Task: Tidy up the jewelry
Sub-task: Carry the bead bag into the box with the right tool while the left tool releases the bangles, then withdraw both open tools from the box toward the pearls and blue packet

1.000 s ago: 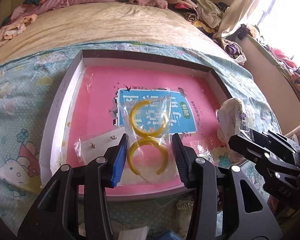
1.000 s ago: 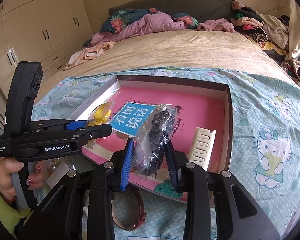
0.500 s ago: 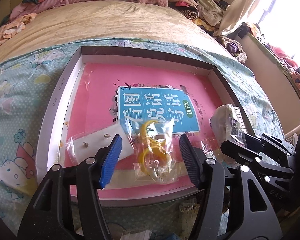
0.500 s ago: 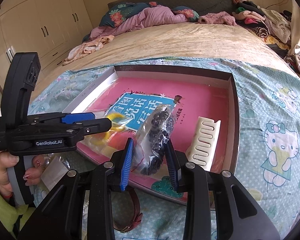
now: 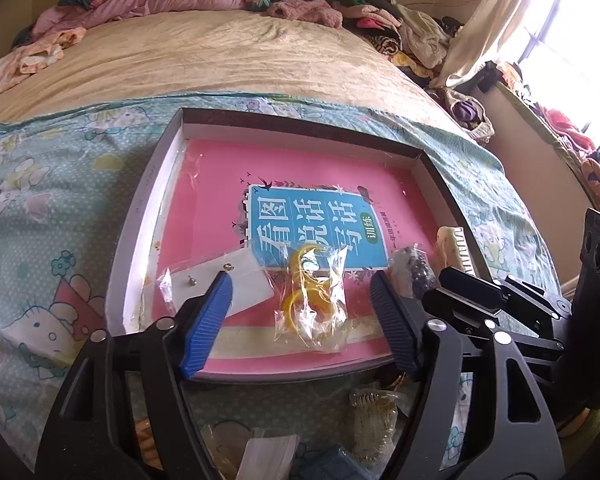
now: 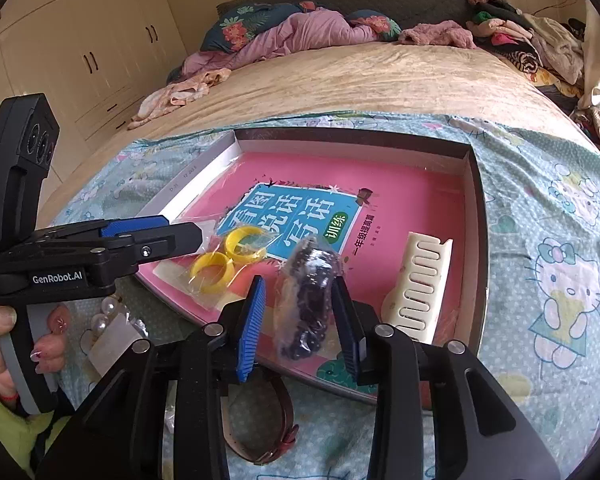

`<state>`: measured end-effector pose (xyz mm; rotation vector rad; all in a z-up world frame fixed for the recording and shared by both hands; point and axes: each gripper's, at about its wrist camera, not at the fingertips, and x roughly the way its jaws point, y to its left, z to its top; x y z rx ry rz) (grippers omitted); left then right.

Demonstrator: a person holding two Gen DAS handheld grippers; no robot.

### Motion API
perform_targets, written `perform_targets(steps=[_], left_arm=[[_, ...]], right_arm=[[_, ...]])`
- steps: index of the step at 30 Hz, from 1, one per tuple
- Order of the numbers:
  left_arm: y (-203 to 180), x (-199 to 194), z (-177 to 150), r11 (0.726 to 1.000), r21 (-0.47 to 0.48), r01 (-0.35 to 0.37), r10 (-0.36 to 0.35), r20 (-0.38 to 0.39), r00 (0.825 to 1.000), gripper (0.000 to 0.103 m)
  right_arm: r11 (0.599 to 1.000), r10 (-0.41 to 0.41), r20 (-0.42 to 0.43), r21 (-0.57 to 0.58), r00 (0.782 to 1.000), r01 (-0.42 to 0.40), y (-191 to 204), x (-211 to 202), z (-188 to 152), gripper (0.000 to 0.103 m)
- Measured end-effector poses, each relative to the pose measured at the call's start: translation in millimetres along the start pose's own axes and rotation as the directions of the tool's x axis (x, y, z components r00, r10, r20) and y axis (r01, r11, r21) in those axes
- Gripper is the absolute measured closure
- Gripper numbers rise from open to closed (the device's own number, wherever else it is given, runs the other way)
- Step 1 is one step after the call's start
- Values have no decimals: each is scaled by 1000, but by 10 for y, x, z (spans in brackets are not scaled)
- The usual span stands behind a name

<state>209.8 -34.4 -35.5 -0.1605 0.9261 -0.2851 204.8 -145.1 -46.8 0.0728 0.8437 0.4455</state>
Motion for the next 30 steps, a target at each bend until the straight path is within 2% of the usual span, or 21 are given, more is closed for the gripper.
perform_targets(steps=[5,9,12,17,30], left_arm=[[31,-142,-24,1000,-17,-11,11,22,1000,29],[66,-253,-40,999,-34,-25,27,42,999,27],[109,-350,-51,999,-45,-30,33,58,998,20],[164,-525,-66,997,-65,-33,39,86,996,10],[244,-986,-106,994,-106,-34,52,167,985,10]], right_arm=[[1000,-2,38,10,999,2,-3,-176,3,55],[1000,-5,57,22,998,4,-5,-299,-5,43],[999,-5,76,38,997,2,-12,-402,-12,36],[999,-6,104,45,995,1,-5,-569,7,35],[1000,-9,186,14,983,6,126,-1003,71,35]])
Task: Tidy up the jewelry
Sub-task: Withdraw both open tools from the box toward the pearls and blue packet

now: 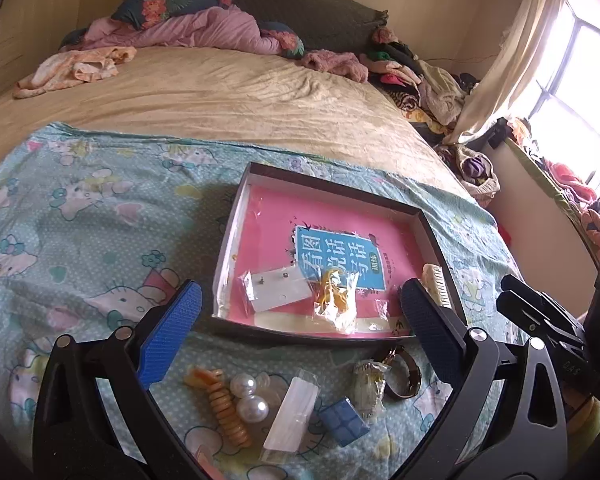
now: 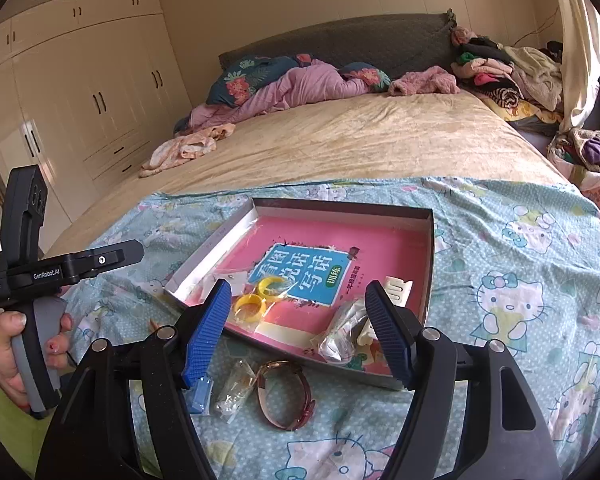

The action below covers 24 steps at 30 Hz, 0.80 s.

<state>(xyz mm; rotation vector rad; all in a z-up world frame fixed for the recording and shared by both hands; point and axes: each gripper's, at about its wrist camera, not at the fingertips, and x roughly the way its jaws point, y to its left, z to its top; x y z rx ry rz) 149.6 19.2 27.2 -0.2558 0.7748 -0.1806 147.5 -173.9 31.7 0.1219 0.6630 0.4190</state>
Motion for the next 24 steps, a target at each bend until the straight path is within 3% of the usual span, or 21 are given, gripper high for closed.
perform_targets(steps=[12,24], left_arm=[[61,-384,-45,1000,-3,-28,28,60,998,10],[64,-591,-225,997,26,-69,67,72,995,10]], right_arm=[[999,18,43,-36,999,-16,177,-272,43,35],[996,42,35,-76,998,-40,342,-409,-14,35]])
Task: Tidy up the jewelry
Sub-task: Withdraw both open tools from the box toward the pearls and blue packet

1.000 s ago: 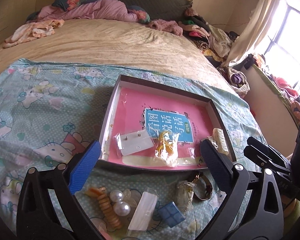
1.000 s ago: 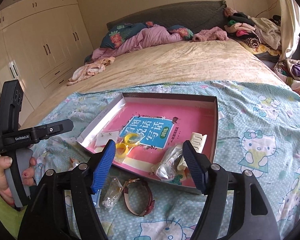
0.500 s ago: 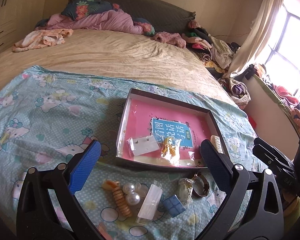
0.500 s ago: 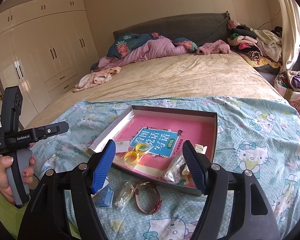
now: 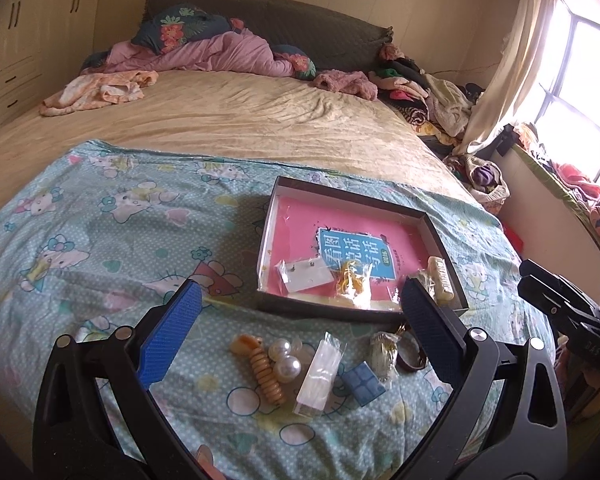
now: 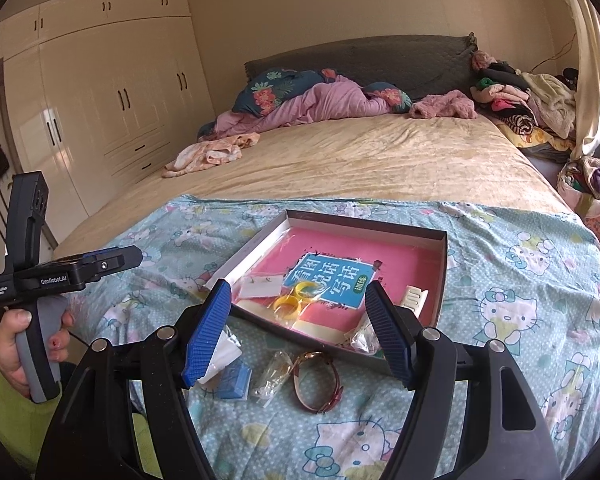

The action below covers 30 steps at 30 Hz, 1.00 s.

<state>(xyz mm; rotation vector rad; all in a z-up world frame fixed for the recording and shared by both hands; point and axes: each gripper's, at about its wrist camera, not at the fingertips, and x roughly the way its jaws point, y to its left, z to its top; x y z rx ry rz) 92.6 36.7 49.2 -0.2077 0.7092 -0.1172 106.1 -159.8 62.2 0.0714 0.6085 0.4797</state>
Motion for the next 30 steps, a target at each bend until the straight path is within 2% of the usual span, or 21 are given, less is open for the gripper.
perform_targets(steps=[20,30], left_arm=[[-75,-1,-388,995,72,-62,65,-40,997,10],[-155,103,-537,993,102,-57,65,-73,995,10]], right_arm=[[998,45,-92,-36,995,-49,161,33,-302,35],[998,55,-127,-35,990,-60,173,105,-417,35]])
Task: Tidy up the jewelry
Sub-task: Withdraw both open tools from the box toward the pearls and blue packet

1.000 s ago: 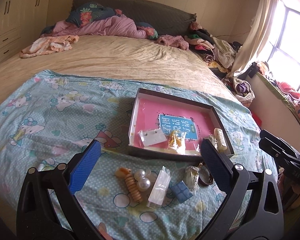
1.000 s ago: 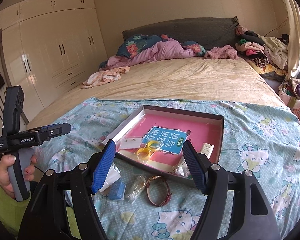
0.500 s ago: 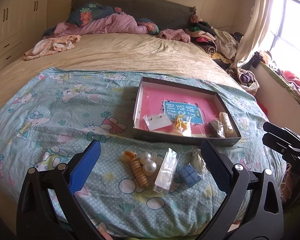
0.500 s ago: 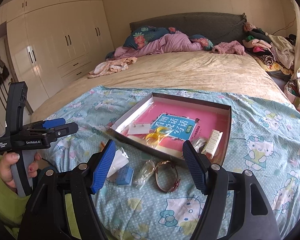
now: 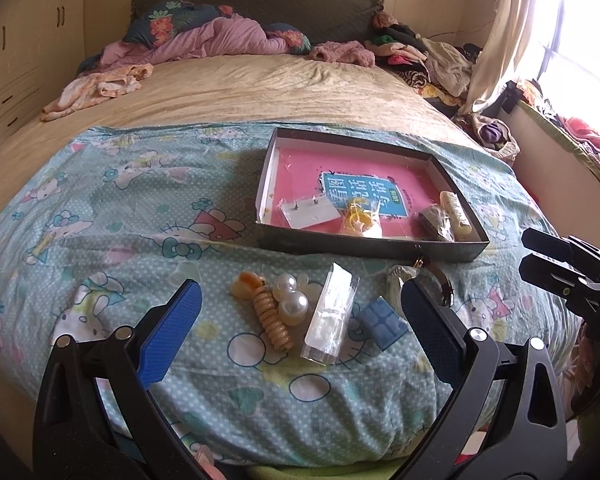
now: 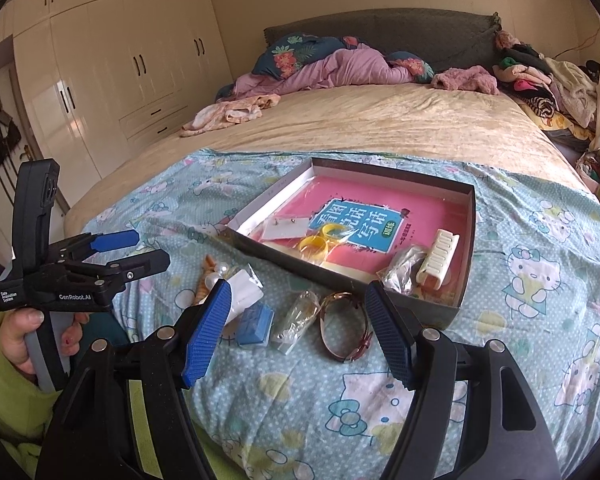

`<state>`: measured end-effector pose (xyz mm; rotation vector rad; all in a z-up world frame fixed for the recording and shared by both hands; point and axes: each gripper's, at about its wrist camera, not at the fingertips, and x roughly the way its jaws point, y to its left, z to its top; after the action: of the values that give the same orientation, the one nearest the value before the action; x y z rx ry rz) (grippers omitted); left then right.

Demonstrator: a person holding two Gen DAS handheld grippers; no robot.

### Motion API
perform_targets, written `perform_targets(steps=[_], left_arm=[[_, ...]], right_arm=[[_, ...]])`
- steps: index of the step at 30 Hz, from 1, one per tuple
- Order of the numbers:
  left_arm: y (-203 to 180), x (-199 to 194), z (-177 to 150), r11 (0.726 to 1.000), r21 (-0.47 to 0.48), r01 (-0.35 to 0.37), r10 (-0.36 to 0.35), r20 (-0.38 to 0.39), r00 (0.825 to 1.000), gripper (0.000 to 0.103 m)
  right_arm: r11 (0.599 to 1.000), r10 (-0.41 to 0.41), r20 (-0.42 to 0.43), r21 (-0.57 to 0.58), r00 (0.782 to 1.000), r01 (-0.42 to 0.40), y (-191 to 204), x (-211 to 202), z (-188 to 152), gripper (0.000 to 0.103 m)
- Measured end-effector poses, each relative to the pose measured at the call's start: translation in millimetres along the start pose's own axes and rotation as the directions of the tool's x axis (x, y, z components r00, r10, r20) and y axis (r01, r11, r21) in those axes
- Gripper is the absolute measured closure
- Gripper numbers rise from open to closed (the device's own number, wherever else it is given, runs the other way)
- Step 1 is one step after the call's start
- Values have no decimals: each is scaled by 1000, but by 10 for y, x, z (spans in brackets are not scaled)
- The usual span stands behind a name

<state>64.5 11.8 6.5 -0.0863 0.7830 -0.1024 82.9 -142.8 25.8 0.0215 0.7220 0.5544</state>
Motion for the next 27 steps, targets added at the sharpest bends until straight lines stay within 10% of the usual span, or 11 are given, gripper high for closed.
perform_targets(steps=[16,27], left_arm=[[-18,251,-191,1000,16,18,-16,-78,997,12],[-24,441,-366,998,26,59,-54,-163,985,64]], right_arm=[[1000,20,-76,13,997,-19,20,225,-145,35],[999,32,-114,46,993,-27,-30,365,-263,35]])
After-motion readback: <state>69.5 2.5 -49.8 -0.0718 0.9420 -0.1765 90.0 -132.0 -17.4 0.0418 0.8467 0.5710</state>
